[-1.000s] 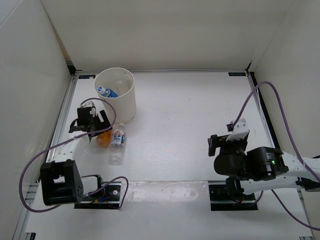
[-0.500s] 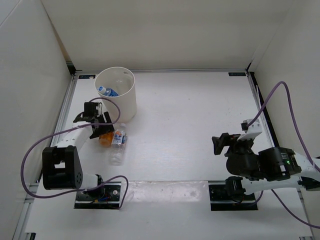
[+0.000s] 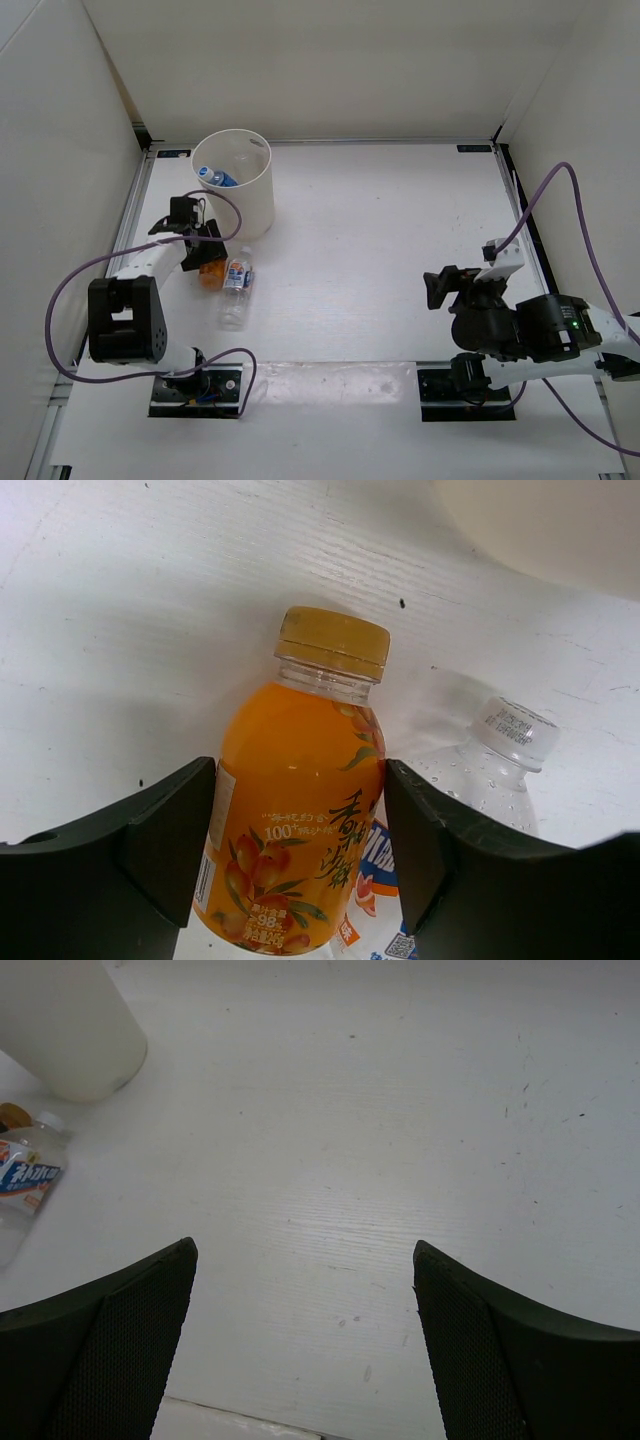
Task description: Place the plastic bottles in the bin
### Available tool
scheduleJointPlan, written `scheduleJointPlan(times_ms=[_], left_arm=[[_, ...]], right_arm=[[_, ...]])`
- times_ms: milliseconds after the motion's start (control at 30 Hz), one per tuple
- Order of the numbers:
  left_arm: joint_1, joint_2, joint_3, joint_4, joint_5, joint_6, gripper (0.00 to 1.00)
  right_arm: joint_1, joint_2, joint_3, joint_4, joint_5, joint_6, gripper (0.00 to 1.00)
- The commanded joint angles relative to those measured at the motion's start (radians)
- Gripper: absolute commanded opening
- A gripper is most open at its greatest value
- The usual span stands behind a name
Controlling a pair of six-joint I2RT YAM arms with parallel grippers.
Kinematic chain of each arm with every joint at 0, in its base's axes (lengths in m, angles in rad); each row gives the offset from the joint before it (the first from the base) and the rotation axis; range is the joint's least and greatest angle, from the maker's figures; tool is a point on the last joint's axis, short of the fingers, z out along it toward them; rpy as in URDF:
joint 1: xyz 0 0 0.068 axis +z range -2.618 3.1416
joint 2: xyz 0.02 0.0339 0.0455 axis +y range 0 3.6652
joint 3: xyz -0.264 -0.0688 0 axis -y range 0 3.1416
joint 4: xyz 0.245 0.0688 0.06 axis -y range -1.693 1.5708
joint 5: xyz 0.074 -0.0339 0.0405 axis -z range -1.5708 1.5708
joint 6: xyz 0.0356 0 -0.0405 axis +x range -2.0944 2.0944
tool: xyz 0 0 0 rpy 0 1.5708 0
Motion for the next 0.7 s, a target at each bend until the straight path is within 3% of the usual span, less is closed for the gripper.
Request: scheduleJointPlan(times_ms=[0, 67, 367, 500, 667], left_arm=[[0.001, 0.006, 0.012, -0.008, 0.022, 0.013, 0.64], [0.001, -0.014, 0.007, 0.002, 0.021, 0.012, 0.57], [0.001, -0.146, -0.090, 0.032, -0.028, -0.020, 0.51], [0.001, -0.224, -0.125, 0.047, -0.060, -0.043, 0.37], [-0.002, -0.260, -0.134, 0.029, -0.090, -0.065, 0.33]], right_arm=[[0.010, -0.004, 0.022, -0.127, 0.044, 0.041, 0.90], [0.013, -0.006, 0.022, -0.129, 0.045, 0.044, 0.90], [0.010, -0.006, 0.013, -0.126, 0.051, 0.047, 0.90], [0.010, -0.003, 0.012, -0.121, 0.053, 0.043, 0.90], [0.001, 0.003, 0.008, -0.115, 0.053, 0.041, 0.90]])
